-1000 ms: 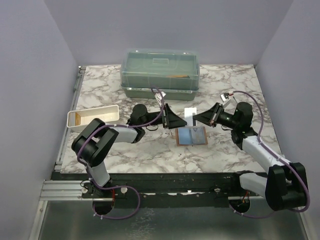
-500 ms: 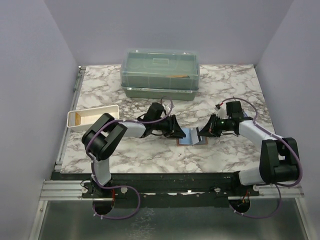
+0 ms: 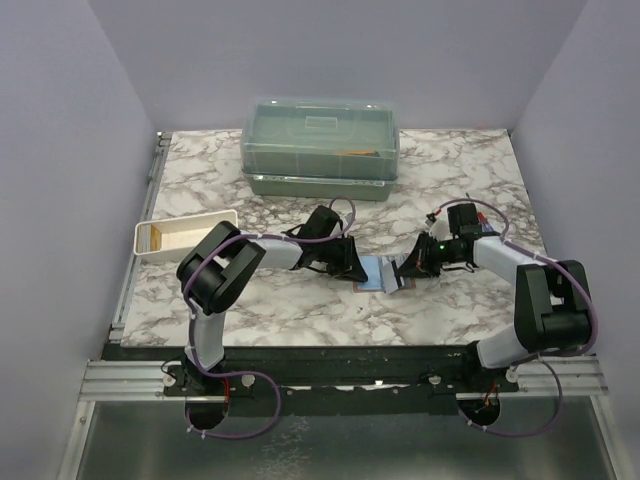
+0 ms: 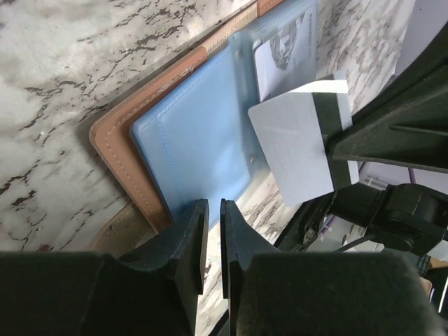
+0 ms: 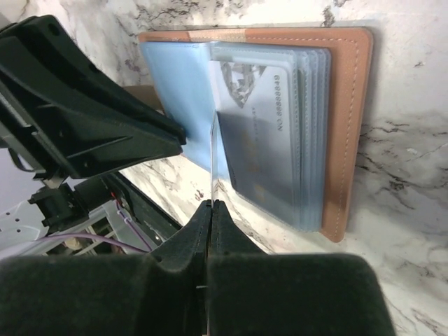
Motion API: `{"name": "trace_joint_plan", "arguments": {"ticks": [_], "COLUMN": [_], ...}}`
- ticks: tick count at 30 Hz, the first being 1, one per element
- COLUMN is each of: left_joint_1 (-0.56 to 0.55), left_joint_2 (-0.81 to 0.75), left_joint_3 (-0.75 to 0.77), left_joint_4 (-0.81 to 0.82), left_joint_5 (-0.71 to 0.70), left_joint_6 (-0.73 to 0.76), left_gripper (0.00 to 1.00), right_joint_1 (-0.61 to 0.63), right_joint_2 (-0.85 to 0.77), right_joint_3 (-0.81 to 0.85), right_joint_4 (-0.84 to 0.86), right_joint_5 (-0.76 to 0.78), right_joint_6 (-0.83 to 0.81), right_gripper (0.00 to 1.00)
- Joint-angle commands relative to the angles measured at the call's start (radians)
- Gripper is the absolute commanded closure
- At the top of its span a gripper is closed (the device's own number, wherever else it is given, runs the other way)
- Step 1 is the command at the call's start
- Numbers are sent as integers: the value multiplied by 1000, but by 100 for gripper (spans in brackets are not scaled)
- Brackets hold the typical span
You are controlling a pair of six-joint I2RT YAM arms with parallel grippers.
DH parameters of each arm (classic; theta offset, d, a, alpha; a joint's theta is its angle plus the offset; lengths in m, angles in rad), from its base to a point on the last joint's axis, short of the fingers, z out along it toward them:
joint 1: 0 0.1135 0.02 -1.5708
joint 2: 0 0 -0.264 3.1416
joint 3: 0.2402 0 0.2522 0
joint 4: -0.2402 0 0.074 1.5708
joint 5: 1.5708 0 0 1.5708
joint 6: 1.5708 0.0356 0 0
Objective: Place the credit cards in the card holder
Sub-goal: Insert the credit card into the card holder.
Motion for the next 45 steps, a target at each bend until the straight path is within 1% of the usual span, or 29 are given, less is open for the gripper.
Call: {"name": "trace_joint_plan", "arguments": {"ticks": [1, 6, 10, 13, 23, 29, 45], "left_joint_1": [-6, -5, -5, -6, -6, -6, -5], "left_joint_2": [27, 35, 31, 26, 30, 32, 27], "left_joint_3": [25, 22, 16, 14, 20, 18, 20], "left_joint_4": [-113, -131, -144, -154, -163, -185, -186], "left_joint_5": [-79, -74, -90, -102, -104, -103, -103], "left_joint_6": [64, 64, 71, 80, 98, 104, 104], "left_gripper": [81, 82, 85, 85, 87, 87, 88], "right_joint_1": [-1, -1, -1, -1, -1, 1, 18], "right_joint_2": [59, 68, 81, 80, 158, 162, 165], "right_joint_3": [23, 12, 21, 11, 14, 1, -72], "right_joint_4": [19, 53, 48, 87, 157, 194, 341], "right_joint_5": [-5, -5, 35, 24, 1, 49, 62], "right_joint_6": [-27, -37, -56, -57, -64, -69, -32], "right_gripper": [100, 100, 100, 100, 100, 99, 97]}}
